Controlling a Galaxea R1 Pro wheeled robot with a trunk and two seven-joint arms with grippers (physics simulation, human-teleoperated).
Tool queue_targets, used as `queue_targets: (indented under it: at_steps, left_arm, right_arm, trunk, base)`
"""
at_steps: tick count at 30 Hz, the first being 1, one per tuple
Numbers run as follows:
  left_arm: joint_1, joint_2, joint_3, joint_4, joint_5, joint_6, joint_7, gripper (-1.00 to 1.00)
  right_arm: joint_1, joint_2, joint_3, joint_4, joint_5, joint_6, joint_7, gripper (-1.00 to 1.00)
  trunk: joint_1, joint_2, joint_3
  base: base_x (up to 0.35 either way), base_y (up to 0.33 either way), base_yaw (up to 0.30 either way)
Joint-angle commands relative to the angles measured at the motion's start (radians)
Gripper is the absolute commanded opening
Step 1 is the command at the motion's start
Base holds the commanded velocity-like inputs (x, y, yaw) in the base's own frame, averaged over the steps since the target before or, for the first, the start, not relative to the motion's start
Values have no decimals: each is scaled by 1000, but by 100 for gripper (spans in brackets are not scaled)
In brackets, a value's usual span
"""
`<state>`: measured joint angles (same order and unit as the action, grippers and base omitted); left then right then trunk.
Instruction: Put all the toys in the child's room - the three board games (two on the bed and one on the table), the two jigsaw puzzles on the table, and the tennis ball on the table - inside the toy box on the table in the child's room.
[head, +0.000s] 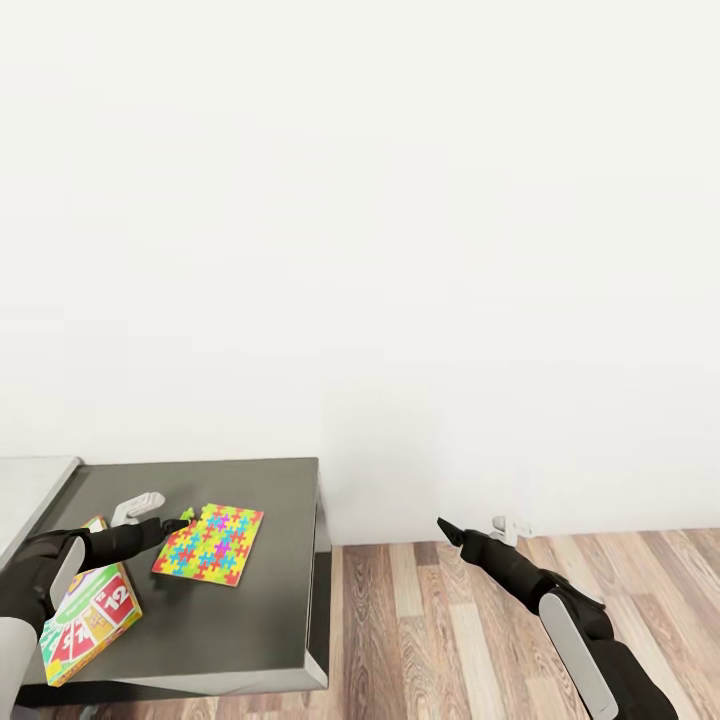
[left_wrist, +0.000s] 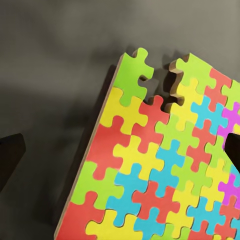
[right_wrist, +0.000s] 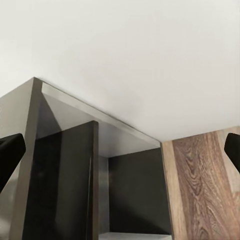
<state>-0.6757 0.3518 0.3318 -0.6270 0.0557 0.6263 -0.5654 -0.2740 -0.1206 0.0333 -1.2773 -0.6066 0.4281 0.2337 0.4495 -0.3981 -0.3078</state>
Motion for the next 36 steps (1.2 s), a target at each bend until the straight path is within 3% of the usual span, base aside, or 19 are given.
queue_targets:
  at_steps: [1, 18, 36]
  left_arm:
    - [-1, 0, 3, 0, 6, 8, -1, 100]
    - [-1, 1, 3, 0, 6, 9, -2, 100]
    - [-1, 0, 2, 0, 6, 8, -2, 100]
  right_arm:
    - [-1, -1, 0, -1, -5, 4, 0, 100]
    - [-1, -1, 35, -2, -4, 4, -3, 100]
    - [-1, -1, 37, -2, -4, 2, -4, 100]
  trunk:
    - [1, -2, -3]
    - [1, -2, -19]
    - [1, -2, -37]
  base:
    - [0, 0, 0]
    - [0, 0, 0]
    - [0, 0, 0]
